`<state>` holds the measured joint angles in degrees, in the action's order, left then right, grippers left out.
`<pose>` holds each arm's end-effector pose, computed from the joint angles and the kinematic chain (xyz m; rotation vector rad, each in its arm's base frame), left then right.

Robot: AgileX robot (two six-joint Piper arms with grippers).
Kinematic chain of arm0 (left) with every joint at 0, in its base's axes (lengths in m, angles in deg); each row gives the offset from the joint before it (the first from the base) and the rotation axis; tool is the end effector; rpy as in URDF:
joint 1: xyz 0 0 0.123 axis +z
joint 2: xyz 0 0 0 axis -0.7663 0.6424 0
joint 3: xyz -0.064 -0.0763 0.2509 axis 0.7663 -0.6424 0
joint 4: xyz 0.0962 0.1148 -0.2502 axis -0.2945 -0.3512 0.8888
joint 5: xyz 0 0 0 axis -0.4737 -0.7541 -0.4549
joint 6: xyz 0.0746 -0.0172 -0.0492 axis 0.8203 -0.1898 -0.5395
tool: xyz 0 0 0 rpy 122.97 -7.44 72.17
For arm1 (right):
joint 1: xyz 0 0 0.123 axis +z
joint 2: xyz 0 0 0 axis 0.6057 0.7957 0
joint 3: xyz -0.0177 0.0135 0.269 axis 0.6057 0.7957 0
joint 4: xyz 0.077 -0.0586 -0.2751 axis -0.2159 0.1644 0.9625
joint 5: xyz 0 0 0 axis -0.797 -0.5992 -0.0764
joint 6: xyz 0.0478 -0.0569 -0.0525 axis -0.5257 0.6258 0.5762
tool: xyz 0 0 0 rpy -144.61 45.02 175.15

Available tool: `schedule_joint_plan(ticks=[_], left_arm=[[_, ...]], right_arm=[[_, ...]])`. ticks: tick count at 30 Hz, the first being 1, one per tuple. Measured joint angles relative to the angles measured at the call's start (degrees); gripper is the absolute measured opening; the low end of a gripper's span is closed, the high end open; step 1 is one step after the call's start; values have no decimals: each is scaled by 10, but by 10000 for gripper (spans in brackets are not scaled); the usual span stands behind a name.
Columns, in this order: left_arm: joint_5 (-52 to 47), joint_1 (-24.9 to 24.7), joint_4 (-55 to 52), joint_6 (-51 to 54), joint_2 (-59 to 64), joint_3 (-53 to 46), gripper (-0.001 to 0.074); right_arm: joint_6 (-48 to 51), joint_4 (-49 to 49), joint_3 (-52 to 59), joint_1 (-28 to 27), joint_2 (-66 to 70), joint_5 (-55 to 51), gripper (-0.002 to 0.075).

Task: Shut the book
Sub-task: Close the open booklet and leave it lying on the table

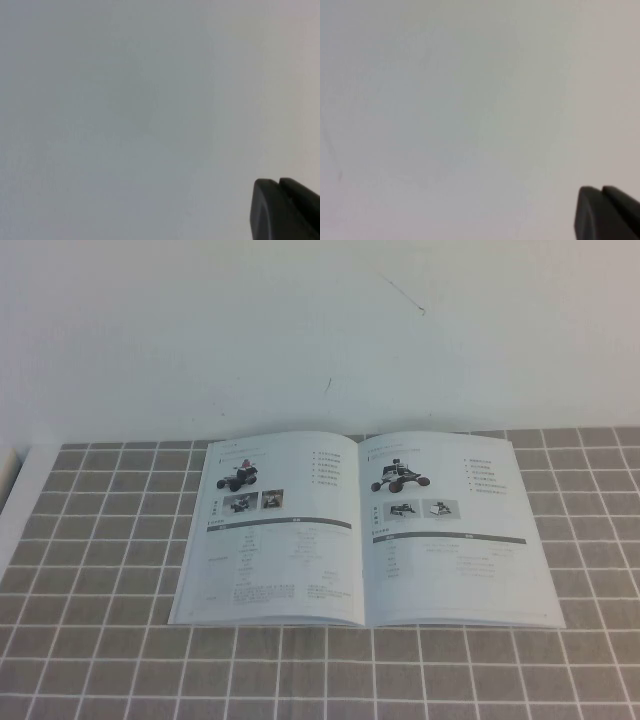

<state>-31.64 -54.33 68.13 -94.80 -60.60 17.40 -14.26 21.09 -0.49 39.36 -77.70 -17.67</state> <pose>0.0845 -0.0133 0.3021 -0.0185 1.0156 -0.3375 0.1033 0.0066 0.2364 -0.2959 1.0885 -0.3484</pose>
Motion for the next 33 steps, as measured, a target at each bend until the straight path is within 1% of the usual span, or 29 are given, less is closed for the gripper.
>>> schedule_joint_plan(ticks=[3, 5, 6, 8, 10, 11, 13, 15, 18, 21, 24, 28, 31, 33], left_arm=[[-77, 0, -17, -16, 28, 66, -3], [-102, 0, -34, -21, 59, 104, -3], [-109, 0, -37, -23, 70, 115, -3], [-127, 0, -37, -25, 113, 138, -3], [-152, 0, -34, -30, 156, 155, -3], [-164, 0, -34, -33, 183, 161, -3], [-175, 0, -30, -37, 234, 166, -3], [-184, 0, -27, -47, 285, 168, -3], [-190, 0, -13, -85, 372, 169, -3], [-195, -9, -6, -115, 443, 169, -3], [-192, -34, -5, -129, 508, 169, -3], [-168, -83, -5, -156, 586, 169, -3], [-156, -121, -5, -175, 634, 169, -3], [-154, -137, -5, -194, 655, 169, -3]], right_arm=[[-13, -3, 0, 0, 0, 116, -2], [-17, -19, -1, 0, 0, 174, -2], [-17, -29, -1, 0, 0, 186, -2], [-27, -84, -2, 0, 0, 204, -2], [-33, -135, -21, 0, 0, 163, -2], [-33, -152, -41, 0, 0, 126, -2], [-33, -167, -88, 0, 2, 38, -2], [-35, -172, -149, 0, 24, -83, -2], [-39, -173, -227, 0, 96, -216, -2], [-41, -195, -288, 0, 183, -309, -2], [-31, -225, -325, 0, 270, -363, -2], [33, -280, -375, 0, 413, -424, -2], [126, -348, -405, 0, 523, -447, -2], [192, -393, -421, 0, 591, -455, -2]])
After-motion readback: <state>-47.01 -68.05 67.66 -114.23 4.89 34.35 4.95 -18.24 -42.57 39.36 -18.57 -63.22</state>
